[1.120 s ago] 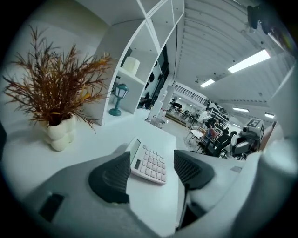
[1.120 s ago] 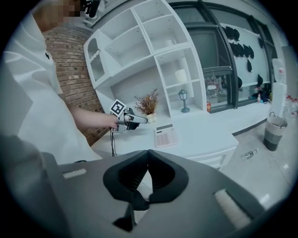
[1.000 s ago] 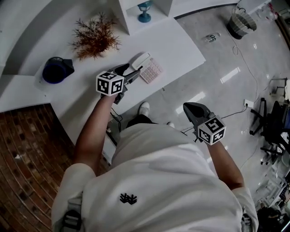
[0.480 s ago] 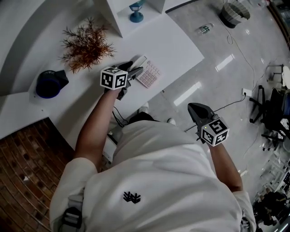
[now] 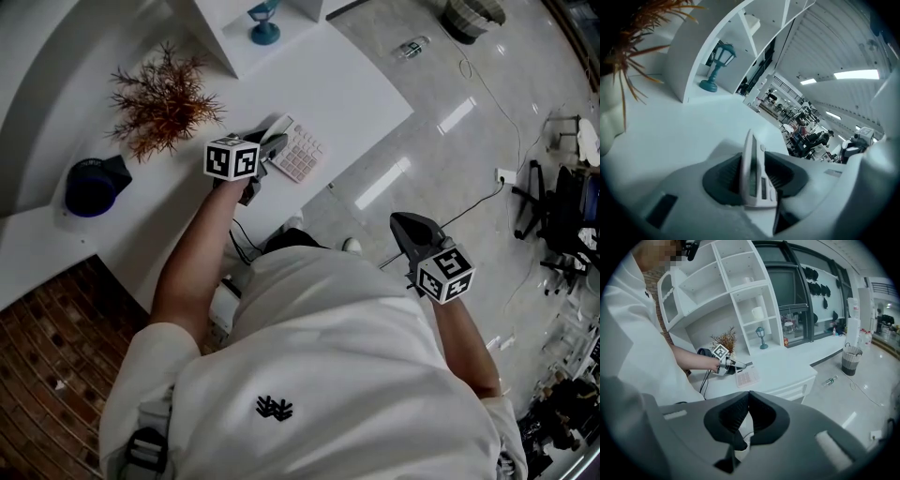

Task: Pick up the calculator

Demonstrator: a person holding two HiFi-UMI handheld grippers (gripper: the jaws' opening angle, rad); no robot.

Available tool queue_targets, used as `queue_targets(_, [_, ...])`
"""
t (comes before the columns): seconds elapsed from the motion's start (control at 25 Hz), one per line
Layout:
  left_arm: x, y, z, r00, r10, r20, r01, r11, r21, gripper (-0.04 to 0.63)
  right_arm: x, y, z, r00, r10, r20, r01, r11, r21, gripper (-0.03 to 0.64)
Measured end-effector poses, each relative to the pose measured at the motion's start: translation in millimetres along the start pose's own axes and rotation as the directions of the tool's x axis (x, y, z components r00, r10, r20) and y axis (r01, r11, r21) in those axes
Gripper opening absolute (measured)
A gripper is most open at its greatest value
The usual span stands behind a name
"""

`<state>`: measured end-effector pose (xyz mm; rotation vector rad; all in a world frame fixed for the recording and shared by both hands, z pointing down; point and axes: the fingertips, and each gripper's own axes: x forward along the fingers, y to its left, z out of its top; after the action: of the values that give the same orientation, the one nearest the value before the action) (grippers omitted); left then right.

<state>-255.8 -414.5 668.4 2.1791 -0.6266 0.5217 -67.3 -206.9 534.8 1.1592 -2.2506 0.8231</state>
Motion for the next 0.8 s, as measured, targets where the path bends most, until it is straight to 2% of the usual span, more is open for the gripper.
queue_targets(0.04, [1, 1, -1, 1.0, 0.0, -0.008, 0.0, 1.0, -0.01, 0.103, -1, -1, 0, 1.0, -0.002, 0.002, 0.002, 1.0, 0.0, 0.014])
queue_targets(0.16, [1, -6, 1, 0.999, -0.038, 0.002, 0.038, 0.998, -0.046, 0.081, -6, -2, -3, 1.0, -0.005, 0.007, 0.005, 1.0, 0.004, 0.012])
queue_targets(0.36, [-6, -23, 11, 0.996, -0.073, 0.058, 0.076, 0.996, -0.048, 0.058, -15, -4, -8, 1.0, -0.002, 0.021, 0.002, 1.0, 0.0, 0.012])
queue_targets(0.8, [-28, -59, 25, 0.99, -0.027, 0.141, 0.033, 0.999, -0.037, 0.055, -50, -7, -28, 0.998, 0.032, 0.053, -0.032, 0.999, -0.015, 0.012])
